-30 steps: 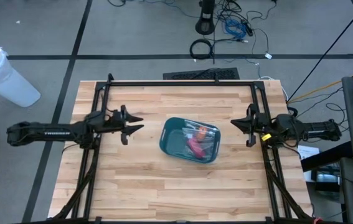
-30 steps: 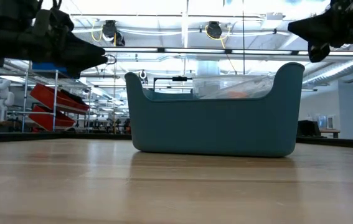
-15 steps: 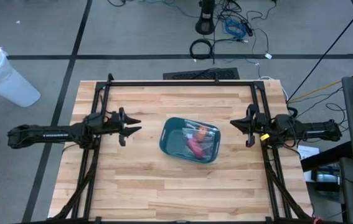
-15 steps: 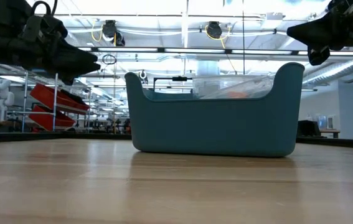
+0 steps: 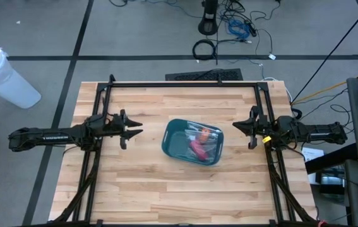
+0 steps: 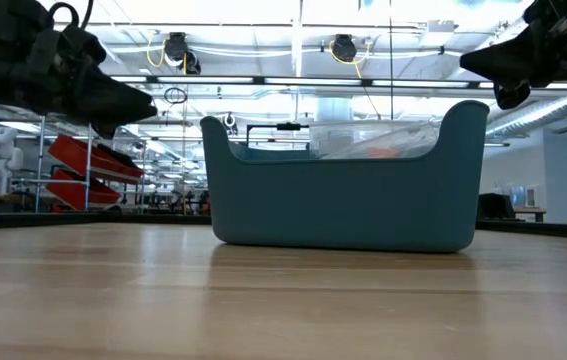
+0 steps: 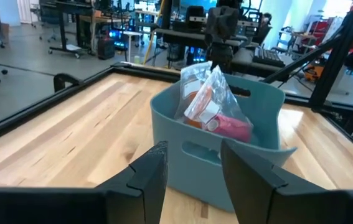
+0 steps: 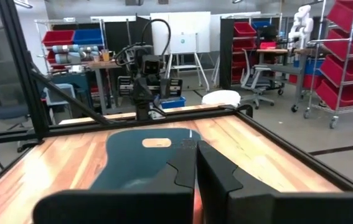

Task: Roll bandage
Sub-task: Return to Home Position

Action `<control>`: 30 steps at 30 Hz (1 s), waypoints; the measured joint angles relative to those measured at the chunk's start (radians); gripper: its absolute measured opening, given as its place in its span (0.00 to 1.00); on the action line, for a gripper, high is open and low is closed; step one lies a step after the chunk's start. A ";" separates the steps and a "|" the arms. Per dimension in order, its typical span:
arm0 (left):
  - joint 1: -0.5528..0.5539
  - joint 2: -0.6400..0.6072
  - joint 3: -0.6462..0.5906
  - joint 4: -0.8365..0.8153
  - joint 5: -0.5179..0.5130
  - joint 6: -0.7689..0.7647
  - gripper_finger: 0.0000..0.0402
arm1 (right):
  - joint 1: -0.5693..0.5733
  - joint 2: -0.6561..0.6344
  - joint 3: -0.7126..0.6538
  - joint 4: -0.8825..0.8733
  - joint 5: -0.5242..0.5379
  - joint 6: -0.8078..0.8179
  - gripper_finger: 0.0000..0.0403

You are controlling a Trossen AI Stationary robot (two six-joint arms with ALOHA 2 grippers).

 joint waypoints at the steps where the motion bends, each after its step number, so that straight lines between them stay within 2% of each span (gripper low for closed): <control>1: 0.000 -0.002 0.000 -0.008 0.000 0.005 0.38 | -0.005 0.000 0.000 -0.001 0.000 0.000 0.00; 9: 0.000 -0.013 -0.023 -0.035 0.007 0.002 0.33 | -0.018 0.000 -0.004 -0.016 -0.010 0.023 0.00; 17: 0.000 -0.015 -0.023 -0.042 0.011 0.020 0.27 | -0.018 0.000 -0.116 0.166 -0.011 0.042 0.00; 26: 0.000 -0.015 -0.023 -0.042 0.055 0.005 0.09 | -0.018 0.000 -0.132 0.173 -0.013 0.031 0.00; 30: 0.000 -0.015 -0.023 -0.045 0.056 0.014 0.01 | -0.018 0.000 -0.132 0.151 -0.046 0.026 0.00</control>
